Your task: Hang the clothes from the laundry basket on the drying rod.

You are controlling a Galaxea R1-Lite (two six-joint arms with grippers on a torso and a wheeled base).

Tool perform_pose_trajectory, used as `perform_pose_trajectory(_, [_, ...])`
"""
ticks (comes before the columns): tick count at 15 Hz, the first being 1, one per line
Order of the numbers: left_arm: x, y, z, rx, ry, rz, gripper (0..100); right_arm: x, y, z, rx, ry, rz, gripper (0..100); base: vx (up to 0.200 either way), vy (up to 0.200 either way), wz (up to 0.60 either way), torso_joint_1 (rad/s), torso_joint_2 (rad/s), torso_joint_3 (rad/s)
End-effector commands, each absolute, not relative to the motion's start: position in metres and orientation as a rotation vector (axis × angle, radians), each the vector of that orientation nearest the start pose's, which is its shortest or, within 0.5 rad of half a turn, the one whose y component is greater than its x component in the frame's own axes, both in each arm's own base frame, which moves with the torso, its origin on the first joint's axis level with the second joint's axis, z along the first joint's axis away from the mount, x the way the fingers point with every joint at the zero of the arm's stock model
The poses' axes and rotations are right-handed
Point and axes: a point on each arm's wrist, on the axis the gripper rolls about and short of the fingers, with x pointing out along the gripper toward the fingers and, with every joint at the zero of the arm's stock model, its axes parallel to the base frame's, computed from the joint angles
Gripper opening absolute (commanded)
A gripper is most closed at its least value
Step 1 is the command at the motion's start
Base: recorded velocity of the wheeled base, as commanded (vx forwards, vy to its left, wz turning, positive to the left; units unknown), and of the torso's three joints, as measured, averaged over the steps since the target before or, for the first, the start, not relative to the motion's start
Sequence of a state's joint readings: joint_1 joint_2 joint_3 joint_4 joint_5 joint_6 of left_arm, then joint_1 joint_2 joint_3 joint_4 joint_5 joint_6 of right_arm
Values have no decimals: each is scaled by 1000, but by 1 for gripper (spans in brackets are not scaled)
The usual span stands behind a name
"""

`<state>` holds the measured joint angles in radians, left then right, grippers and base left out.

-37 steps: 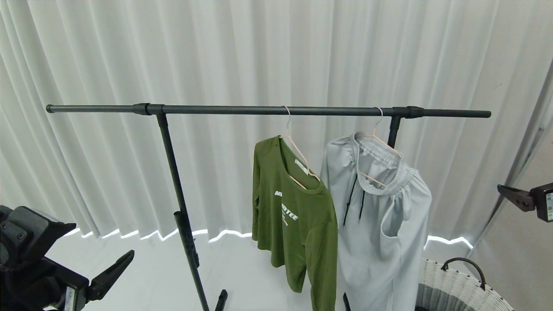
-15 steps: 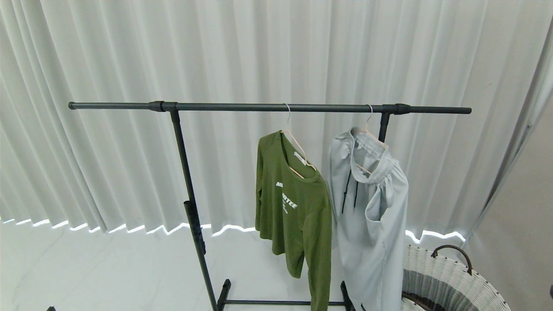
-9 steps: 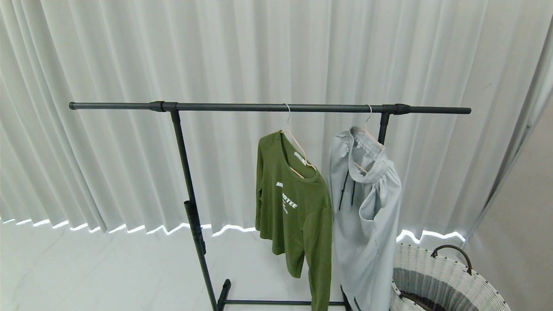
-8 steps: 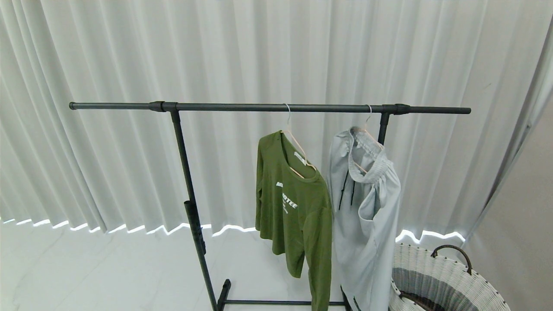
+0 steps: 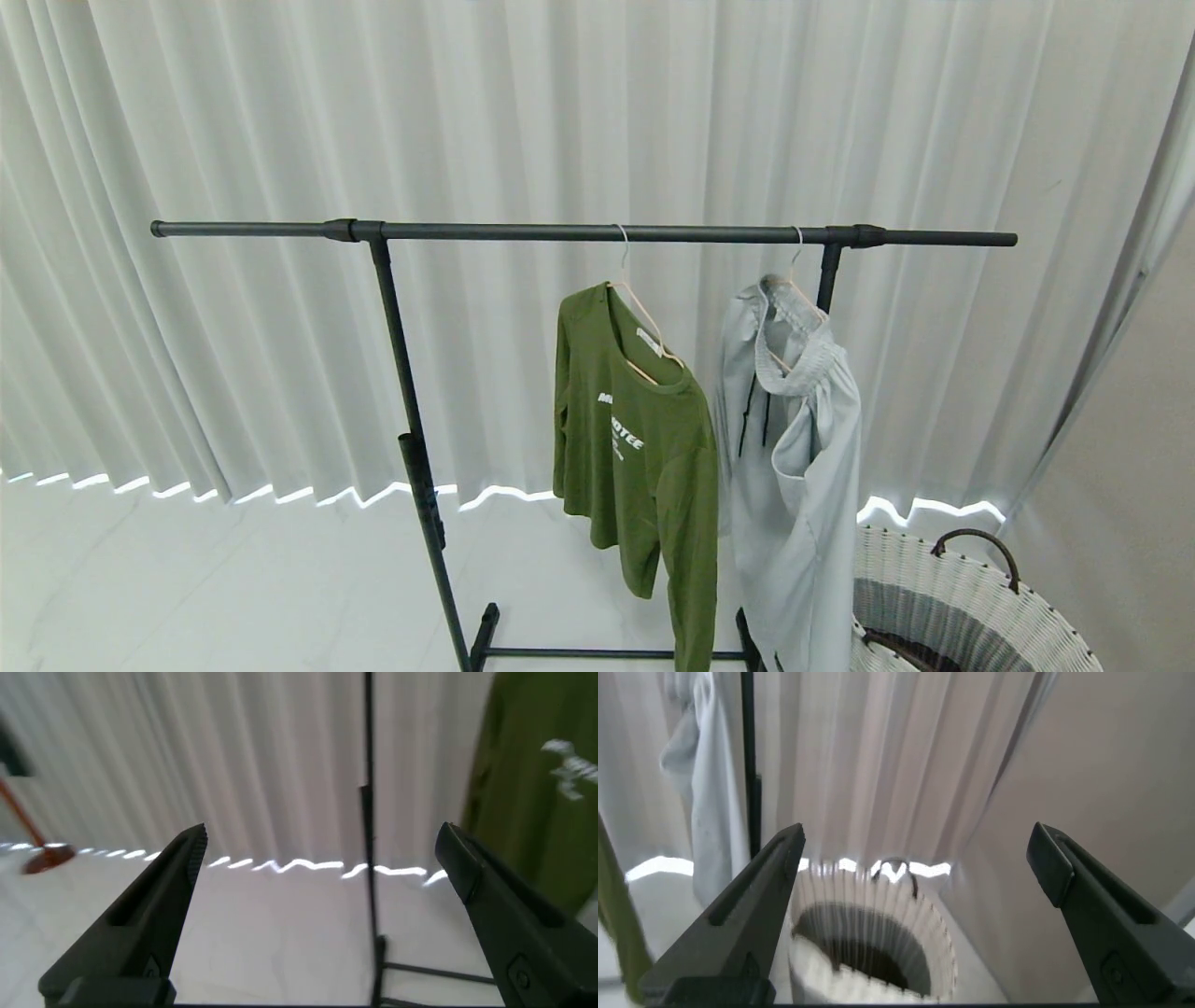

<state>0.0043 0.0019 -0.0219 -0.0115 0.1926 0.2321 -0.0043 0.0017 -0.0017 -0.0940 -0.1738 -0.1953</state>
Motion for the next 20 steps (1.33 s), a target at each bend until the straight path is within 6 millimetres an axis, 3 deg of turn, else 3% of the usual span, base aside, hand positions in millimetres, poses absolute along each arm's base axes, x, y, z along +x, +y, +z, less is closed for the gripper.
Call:
perform_pose_trajectory(1, [-23,3,80,185,-29,165,100,-23,-4,85,-186,-74,-186,100,0,0,0,0,0,0])
perform_pose_trajectory(4, [-23,2,79,-4,-31,100,100,-23,-4,85,-182,-73,-186,100,0,0,0,0,0,0])
perform_pose_trajectory(9, [-23,2,78,-55,-32,94,100,-23,-4,85,-179,-72,-186,100,0,0,0,0,0,0])
perform_pose_trajectory(15, [-23,2,78,7,-27,86,100,-23,-4,85,-171,-73,-185,100,0,0,0,0,0,0])
perform_pose_trajectory(20, [-22,0,76,83,2,-14,100,-23,-3,81,-42,-53,-161,100,0,0,0,0,0,0])
